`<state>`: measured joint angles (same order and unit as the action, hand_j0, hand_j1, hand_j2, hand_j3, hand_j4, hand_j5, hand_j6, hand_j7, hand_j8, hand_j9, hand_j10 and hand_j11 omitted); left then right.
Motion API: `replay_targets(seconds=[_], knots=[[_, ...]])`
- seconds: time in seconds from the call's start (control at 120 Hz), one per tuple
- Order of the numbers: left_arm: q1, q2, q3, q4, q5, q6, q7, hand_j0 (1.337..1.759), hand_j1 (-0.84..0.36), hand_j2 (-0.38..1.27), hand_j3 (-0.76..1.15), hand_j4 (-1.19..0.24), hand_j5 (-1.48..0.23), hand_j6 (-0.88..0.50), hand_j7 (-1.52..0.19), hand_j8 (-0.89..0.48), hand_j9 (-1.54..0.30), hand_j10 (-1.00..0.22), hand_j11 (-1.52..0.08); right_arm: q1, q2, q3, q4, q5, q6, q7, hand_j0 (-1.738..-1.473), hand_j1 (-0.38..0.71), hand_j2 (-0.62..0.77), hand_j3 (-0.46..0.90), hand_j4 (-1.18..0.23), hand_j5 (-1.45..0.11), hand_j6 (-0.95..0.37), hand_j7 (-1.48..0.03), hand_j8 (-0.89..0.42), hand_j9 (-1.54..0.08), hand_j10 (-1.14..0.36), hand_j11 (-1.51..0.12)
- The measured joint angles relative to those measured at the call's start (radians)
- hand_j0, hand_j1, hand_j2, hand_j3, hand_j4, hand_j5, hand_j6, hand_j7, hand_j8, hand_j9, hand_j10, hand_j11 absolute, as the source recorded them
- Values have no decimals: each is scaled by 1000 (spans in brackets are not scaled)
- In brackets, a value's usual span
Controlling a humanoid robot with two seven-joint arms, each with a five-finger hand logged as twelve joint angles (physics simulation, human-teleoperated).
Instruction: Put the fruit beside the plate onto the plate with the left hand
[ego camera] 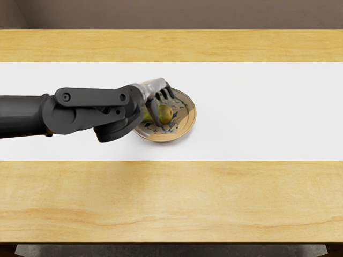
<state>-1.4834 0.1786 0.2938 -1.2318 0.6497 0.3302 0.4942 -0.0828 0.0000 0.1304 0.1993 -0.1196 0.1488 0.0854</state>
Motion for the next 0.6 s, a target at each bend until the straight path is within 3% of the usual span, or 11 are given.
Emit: replay_targets(seconds=[0.125,0.217,0.392,0.492,0.6], knots=[[16,68,-65,-8,-5,-21,3,1657,81,96,0,-253,-339,-222,-340,-219,-337,-243,-336,0,0,0,0,0,0,0,-1658,-329,-4,0,-17,-22,-17,-22,-17,-22,-17,-22],[17,138,-163,-13,-65,-136,5,1658,178,62,0,-162,-217,-143,-218,-141,-215,-156,-215,0,0,0,0,0,0,0,-1658,-329,-4,0,-17,-22,-17,-22,-17,-22,-17,-22],[17,407,-328,-49,-364,-384,6,1658,275,27,0,-71,-94,-63,-94,-62,-93,-68,-93,0,0,0,0,0,0,0,-1658,-329,-3,0,-17,-22,-17,-22,-17,-22,-17,-22],[33,573,-366,-80,-602,-566,11,1658,303,17,0,-44,-59,-40,-59,-39,-58,-43,-58,0,0,0,0,0,0,0,-1658,-329,-4,0,-17,-22,-17,-22,-17,-22,-17,-22],[40,703,-382,-143,-715,-706,12,1658,321,10,0,-27,-35,-24,-35,-24,-35,-26,-35,0,0,0,0,0,0,0,-1658,-329,-4,0,-17,-22,-17,-22,-17,-22,-17,-22]])
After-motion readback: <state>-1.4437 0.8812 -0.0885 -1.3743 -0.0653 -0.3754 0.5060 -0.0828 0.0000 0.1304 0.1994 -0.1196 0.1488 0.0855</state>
